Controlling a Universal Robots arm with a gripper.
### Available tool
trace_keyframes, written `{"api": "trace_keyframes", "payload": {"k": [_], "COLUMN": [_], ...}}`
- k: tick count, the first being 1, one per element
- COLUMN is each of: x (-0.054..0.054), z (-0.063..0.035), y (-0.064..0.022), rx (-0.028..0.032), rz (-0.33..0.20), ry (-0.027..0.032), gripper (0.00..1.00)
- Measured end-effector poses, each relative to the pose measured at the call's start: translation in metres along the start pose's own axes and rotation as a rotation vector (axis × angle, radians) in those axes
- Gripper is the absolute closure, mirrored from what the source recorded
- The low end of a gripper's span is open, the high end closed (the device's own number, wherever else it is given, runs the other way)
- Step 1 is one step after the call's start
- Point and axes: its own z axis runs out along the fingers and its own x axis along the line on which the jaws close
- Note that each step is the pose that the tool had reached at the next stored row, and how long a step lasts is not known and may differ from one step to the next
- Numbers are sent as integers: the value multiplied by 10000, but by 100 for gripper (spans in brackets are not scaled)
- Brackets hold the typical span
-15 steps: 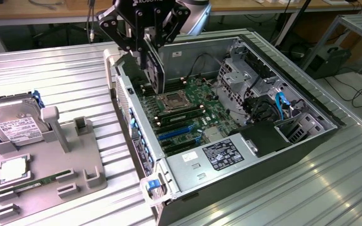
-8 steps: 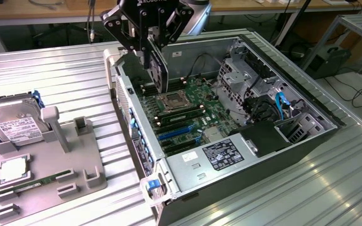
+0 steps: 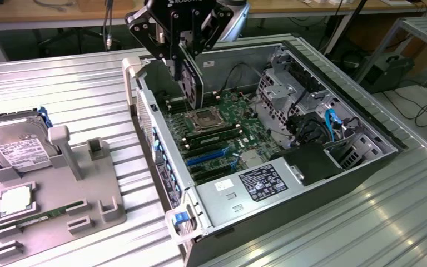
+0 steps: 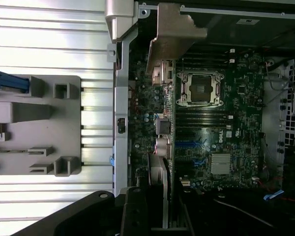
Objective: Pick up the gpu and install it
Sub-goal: 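Pick up the gpu and move the gpu toward the slot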
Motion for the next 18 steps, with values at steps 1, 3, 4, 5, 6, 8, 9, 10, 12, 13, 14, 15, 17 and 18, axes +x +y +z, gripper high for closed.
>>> {"api": "trace_keyframes", "payload": {"k": [1,3,4,5,6,8,9,10,12,13,14,15,17,18], "x": [-10,-29,-40,-49,-57,-72,-81,-90,-106,-115,-121,-129,-143,-151], "z": [1,2,3,4,5,6,7,8,9,10,10,11,12,13], "y": [0,-1,-1,-1,-1,-1,-2,-2,-2,-2,-3,-3,-3,-3], "rx": [0,1,1,0,0,1,1,1,2,1,1,1,2,2], "rz": [0,-1,-1,-1,-1,-1,-1,-2,-2,-2,-2,-2,-2,-2], "ry": [-3,-10,-13,-16,-20,-26,-30,-33,-39,-43,-47,-51,-58,-62], "gripper": [72,72,72,72,72,72,72,72,72,72,72,72,72,72]}}
